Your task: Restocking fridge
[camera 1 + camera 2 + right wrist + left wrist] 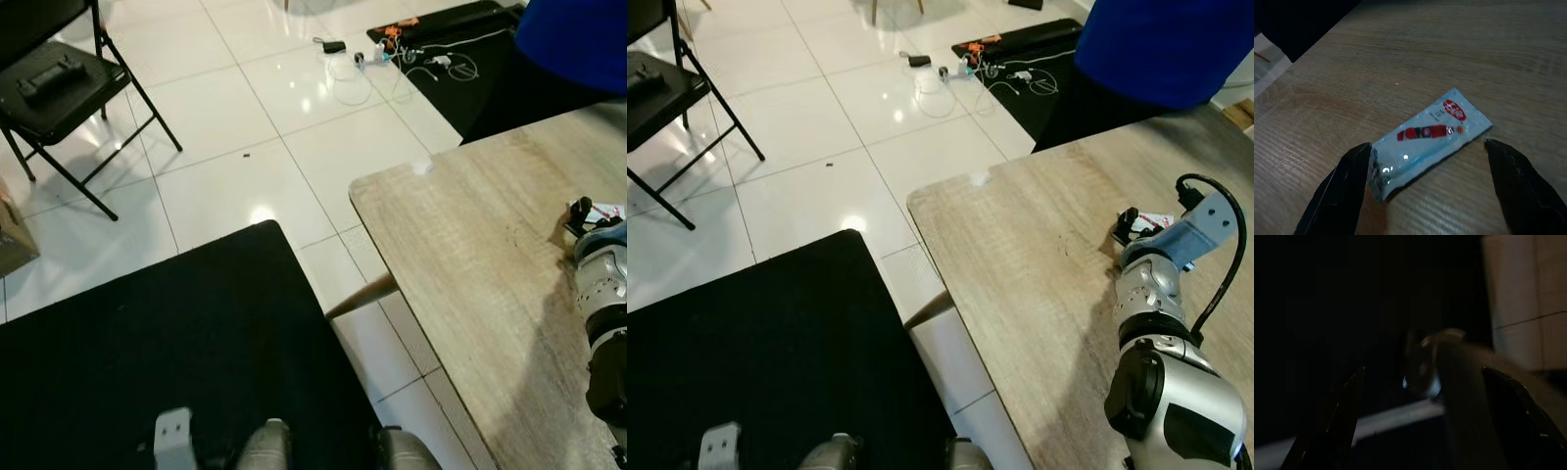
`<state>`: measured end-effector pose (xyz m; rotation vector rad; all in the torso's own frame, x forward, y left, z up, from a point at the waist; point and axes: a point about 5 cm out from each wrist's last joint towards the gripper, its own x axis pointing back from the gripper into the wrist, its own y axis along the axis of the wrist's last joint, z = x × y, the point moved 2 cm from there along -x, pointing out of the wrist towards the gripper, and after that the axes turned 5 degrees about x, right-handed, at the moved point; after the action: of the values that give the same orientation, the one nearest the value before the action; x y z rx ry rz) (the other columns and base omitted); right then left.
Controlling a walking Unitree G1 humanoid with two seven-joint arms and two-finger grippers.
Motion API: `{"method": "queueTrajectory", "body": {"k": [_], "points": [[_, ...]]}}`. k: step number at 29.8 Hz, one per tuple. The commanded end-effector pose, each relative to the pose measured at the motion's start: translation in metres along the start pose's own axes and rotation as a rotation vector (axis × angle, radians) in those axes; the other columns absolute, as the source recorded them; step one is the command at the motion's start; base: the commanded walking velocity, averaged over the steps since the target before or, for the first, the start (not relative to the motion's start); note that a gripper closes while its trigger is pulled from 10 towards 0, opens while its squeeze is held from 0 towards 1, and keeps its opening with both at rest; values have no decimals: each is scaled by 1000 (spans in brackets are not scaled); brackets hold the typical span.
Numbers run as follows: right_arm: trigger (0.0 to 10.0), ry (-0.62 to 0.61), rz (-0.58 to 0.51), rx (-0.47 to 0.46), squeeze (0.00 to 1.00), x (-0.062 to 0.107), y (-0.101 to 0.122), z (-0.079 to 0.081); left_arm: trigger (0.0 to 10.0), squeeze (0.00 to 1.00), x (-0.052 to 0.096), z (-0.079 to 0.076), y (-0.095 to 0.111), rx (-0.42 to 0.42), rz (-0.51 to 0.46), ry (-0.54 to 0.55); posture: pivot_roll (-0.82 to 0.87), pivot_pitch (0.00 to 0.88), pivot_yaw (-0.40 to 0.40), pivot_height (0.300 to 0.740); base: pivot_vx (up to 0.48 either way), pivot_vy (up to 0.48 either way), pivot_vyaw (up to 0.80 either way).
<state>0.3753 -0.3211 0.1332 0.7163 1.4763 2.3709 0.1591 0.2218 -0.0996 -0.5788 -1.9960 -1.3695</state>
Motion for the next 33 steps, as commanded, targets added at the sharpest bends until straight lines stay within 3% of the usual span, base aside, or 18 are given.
{"method": "queueTrajectory", "body": {"k": [1, 9, 10, 13, 15, 21, 25, 27, 28, 29, 31, 32, 33], "points": [[10000, -34, 80, -33, 0, 3, -22, -10, 10000, 0, 7, 6, -17, 8, 51, 16, 23, 285, -58, 740, 0, 0, 0], [10000, -34, 154, -9, 0, 4, -34, -1, 10000, 0, 11, -1, -35, -11, 101, 1, 25, 284, -69, 740, 0, 0, 0], [10000, -6, 154, -9, 0, 3, -31, 8, 10000, 0, 15, 1, -42, -9, 122, 8, 26, 283, -73, 740, 0, 0, 0], [10000, 17, 151, -10, 0, 3, -29, 15, 10000, 0, 16, 3, -45, -6, 131, 15, 25, 284, -75, 740, 0, 0, 0], [10000, 63, 143, -7, 0, 3, -24, 30, 10000, 0, 19, 6, -50, -2, 145, 29, 25, 287, -80, 740, 0, 0, 0], [10000, 116, 132, 6, 0, 4, -17, 57, 10000, 0, 20, 7, -51, 1, 146, 37, 28, 290, -84, 740, 0, 0, 0], [10000, 123, 130, 10, 0, 5, -16, 60, 10000, 0, 20, 7, -51, 2, 144, 38, 28, 290, -84, 740, 0, 0, 0], [10000, 133, 127, 59, 0, 6, -16, 68, 10000, 0, 20, 7, -51, 3, 140, 35, 34, 295, -88, 740, 0, 0, 0], [9294, 132, 127, 87, 0, 6, -17, 70, 10000, 0, 20, 6, -50, 4, 138, 34, 34, 295, -88, 740, 0, 0, 0], [7765, 132, 121, 129, 0, 6, -16, 73, 10000, 0, 20, 6, -50, 4, 136, 33, 34, 295, -88, 740, 0, 0, 0], [7765, 131, 117, 155, 0, 6, -16, 74, 10000, 0, 20, 6, -50, 5, 134, 33, 34, 295, -88, 740, 0, 0, 0], [7137, 137, 108, 188, 0, 7, -15, 76, 10000, 0, 20, 6, -50, 5, 134, 33, 37, 293, -88, 740, 0, 0, 0], [9137, 151, 95, 216, 0, 7, -12, 79, 10000, 0, 20, 6, -50, 4, 135, 33, 37, 293, -90, 740, 0, 0, 0]]}}
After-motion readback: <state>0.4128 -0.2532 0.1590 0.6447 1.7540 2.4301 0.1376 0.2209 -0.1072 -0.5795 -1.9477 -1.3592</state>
